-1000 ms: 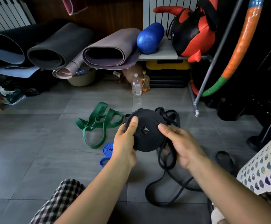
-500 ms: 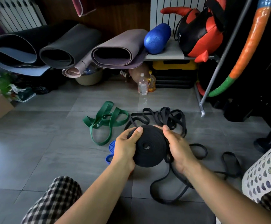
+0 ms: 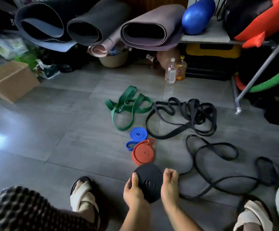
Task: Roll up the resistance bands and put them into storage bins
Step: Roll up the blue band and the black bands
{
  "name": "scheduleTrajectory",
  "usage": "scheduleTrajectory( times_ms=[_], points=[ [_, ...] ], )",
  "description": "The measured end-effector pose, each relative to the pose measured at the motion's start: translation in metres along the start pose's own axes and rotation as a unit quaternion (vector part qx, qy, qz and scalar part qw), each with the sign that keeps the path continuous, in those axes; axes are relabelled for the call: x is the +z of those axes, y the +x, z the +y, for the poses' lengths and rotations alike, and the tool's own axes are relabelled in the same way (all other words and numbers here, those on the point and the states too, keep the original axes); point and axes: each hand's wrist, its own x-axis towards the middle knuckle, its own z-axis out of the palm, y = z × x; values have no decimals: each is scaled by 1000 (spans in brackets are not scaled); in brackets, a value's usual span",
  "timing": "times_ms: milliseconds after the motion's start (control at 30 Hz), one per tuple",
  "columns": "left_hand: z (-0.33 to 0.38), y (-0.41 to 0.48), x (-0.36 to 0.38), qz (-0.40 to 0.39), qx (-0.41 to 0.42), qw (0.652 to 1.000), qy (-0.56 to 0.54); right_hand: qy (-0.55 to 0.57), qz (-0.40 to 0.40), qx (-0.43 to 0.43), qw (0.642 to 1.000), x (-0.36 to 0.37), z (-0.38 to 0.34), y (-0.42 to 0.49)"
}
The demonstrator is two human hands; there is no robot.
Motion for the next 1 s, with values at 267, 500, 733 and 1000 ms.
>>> scheduleTrajectory(
  times_ms=[267, 500, 733, 1000],
  points=[
    [-27, 91, -18, 132, -8, 991, 8, -217, -90, 48, 971, 48, 100, 24],
    [-42, 162, 6, 168, -19, 986, 0, -286, -141, 59, 946, 87, 134, 85],
    [-64, 214, 11, 177, -37, 983, 19, -324, -158, 64, 930, 116, 167, 114],
    [-82, 231, 15, 176, 19, 973, 147, -292, -108, 37, 950, 120, 180, 118]
  ],
)
